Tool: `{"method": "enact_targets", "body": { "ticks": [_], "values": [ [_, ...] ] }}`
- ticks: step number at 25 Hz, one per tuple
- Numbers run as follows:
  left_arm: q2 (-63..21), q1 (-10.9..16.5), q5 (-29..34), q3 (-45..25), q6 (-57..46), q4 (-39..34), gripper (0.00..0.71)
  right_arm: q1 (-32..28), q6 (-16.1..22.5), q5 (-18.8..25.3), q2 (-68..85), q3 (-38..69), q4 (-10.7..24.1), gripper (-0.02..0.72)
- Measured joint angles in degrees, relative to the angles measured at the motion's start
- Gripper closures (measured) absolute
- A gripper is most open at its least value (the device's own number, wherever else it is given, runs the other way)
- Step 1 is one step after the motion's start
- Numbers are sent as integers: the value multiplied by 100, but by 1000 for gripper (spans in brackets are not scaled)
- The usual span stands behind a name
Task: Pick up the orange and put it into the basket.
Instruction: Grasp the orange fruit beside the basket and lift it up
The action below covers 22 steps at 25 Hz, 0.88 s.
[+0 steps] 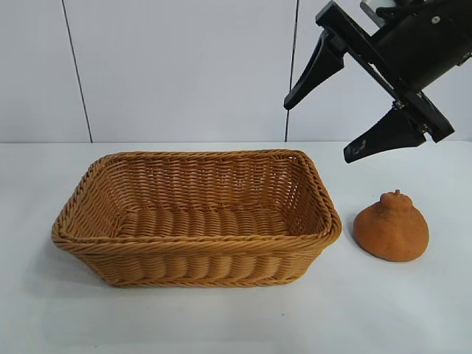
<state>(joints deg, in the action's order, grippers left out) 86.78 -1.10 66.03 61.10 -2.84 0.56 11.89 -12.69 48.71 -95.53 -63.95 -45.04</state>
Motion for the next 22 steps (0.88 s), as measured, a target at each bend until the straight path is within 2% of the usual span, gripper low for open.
{"method": "enact_targets", "body": {
  "ticks": [1, 3, 7, 16, 22],
  "values": [
    [-643, 0, -100, -535, 0, 0, 72, 0, 0, 14, 0, 0, 5, 106],
    [-1363, 0, -123, -1108, 5, 0, 72, 0, 0, 27, 0, 0, 12, 106],
    [-2689, 0, -200, -1902, 5, 0, 72, 0, 0, 27, 0, 0, 12, 106],
    [-5541, 0, -612, -2972, 5, -2, 72, 0, 0, 41, 0, 0, 12, 106],
    [-6863, 0, -539, -3216, 11, -56, 72, 0, 0, 139, 0, -34, 18, 106]
  ]
}}
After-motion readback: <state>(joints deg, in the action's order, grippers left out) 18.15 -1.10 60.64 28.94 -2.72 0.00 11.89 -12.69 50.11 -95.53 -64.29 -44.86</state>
